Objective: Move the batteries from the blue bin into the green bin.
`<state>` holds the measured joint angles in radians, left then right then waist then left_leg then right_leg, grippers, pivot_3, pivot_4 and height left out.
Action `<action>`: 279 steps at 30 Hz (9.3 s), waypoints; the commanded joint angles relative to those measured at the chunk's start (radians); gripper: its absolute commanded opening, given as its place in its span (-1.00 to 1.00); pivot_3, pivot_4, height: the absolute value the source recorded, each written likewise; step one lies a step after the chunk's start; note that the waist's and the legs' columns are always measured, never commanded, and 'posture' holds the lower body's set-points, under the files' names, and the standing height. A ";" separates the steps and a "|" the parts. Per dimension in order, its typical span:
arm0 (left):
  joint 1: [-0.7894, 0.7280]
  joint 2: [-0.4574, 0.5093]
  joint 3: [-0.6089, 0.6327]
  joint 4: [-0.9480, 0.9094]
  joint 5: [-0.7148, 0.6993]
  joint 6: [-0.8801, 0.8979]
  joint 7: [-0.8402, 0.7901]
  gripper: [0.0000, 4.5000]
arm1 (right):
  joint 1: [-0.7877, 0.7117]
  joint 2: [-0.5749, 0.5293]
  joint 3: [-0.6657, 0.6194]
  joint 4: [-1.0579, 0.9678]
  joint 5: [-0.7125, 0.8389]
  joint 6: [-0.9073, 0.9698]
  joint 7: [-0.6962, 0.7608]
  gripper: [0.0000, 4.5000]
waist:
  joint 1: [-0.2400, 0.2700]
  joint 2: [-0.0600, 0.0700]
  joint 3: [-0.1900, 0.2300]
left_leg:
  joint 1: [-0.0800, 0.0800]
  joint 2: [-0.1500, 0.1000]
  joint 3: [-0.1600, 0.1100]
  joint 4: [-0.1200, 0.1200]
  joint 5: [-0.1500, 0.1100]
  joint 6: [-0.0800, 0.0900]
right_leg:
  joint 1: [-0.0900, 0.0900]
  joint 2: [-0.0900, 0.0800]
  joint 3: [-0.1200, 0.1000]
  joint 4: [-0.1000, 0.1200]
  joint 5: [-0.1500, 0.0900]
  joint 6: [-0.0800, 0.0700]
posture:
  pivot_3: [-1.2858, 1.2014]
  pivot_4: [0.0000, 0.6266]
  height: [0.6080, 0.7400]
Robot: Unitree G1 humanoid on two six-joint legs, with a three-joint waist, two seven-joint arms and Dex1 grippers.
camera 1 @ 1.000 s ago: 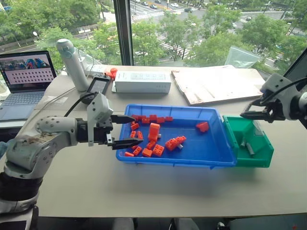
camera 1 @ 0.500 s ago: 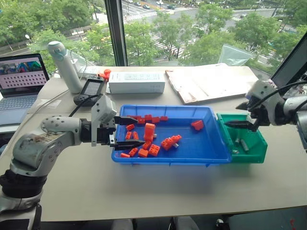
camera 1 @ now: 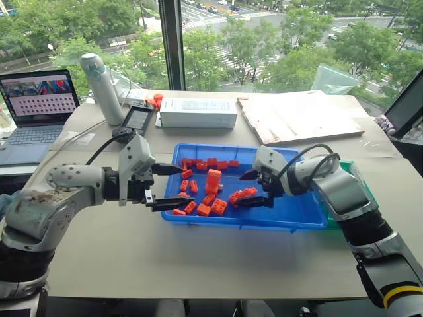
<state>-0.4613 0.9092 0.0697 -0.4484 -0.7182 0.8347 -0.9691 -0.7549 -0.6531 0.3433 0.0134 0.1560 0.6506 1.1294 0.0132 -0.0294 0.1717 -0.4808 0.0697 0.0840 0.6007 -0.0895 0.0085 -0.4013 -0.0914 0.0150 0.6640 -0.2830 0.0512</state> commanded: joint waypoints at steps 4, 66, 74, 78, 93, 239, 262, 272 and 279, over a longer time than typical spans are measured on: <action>0.012 0.020 0.055 -0.060 -0.036 0.013 0.014 1.00 | -0.014 0.019 -0.002 0.041 -0.031 -0.053 -0.011 0.41 | -0.004 0.000 0.000 | 0.000 0.000 0.000 0.000 0.001 0.001 | 0.000 0.001 0.000 0.001 0.000 0.000 | 0.03 -0.52 0.92; -0.034 0.048 0.030 -0.027 -0.003 0.005 -0.031 1.00 | 0.063 0.049 0.075 0.009 -0.088 0.036 -0.149 0.79 | -0.003 -0.002 -0.001 | 0.002 0.000 0.000 -0.001 0.000 0.000 | 0.000 0.000 0.000 0.000 0.000 -0.001 | 0.03 -0.52 0.92; -0.035 0.044 0.025 -0.026 -0.008 0.008 -0.035 1.00 | 0.047 0.055 0.054 0.052 -0.112 -0.011 -0.154 -0.37 | -0.004 -0.002 -0.001 | 0.002 0.000 0.000 -0.001 0.000 0.000 | 0.002 0.000 0.000 0.000 0.000 -0.001 | 0.03 -0.52 0.92; -0.036 0.040 0.021 -0.023 -0.006 0.004 -0.036 1.00 | 0.049 0.044 0.040 0.058 -0.116 -0.028 -0.150 -0.94 | -0.003 -0.002 -0.001 | 0.002 0.000 0.000 -0.001 0.000 0.000 | 0.002 0.000 0.000 0.000 0.000 -0.001 | 0.03 -0.52 0.92; -0.047 0.019 -0.011 -0.005 0.015 -0.021 -0.043 1.00 | 0.050 -0.151 -0.068 -0.134 0.037 0.192 0.002 0.13 | -0.003 -0.002 -0.001 | 0.002 0.000 0.000 -0.002 0.000 0.000 | 0.001 0.000 0.000 0.000 -0.001 -0.001 | 0.03 -0.52 0.92; -0.057 0.077 0.087 -0.027 -0.036 0.007 0.012 1.00 | -0.108 0.123 -0.187 0.293 0.003 -0.114 0.024 -0.88 | -0.018 -0.001 0.000 | 0.001 0.001 0.000 -0.003 -0.001 -0.002 | -0.001 0.001 0.000 0.001 0.000 -0.001 | 0.03 -0.52 0.92; -0.228 -0.168 -0.194 0.196 0.240 -0.224 -0.023 1.00 | 0.184 -0.472 -0.486 0.163 0.010 0.023 -0.090 -0.19 | -0.004 0.000 0.000 | 0.000 0.000 0.001 -0.001 0.003 0.006 | 0.000 0.000 0.002 0.000 0.000 0.000 | 0.03 -0.52 0.92; -0.172 -0.234 -0.074 0.213 0.304 -0.305 0.130 1.00 | 0.136 -0.525 -0.592 0.259 0.126 -0.178 0.035 0.87 | -0.003 0.000 0.000 | 0.000 -0.001 0.000 0.000 0.003 0.007 | 0.001 0.000 0.002 -0.001 0.000 0.001 | 0.03 -0.52 0.92; -0.084 -0.231 0.045 0.160 0.226 -0.216 0.172 1.00 | 0.320 -0.342 -0.818 0.025 0.359 -0.058 -0.018 0.87 | -0.003 0.000 0.000 | 0.005 0.000 -0.002 0.000 0.003 0.007 | 0.010 0.000 0.000 -0.004 0.000 0.001 | 0.03 -0.52 0.92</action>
<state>-0.5607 0.6649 0.0465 -0.2381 -0.4455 0.5844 -0.8117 -0.4604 -1.0075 -0.3747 0.1143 0.4380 0.5647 1.1375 0.0100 -0.0297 0.1721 -0.4755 0.0693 0.0815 0.6009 -0.0871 0.0159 -0.3907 -0.0914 0.0143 0.6600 -0.2826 0.0523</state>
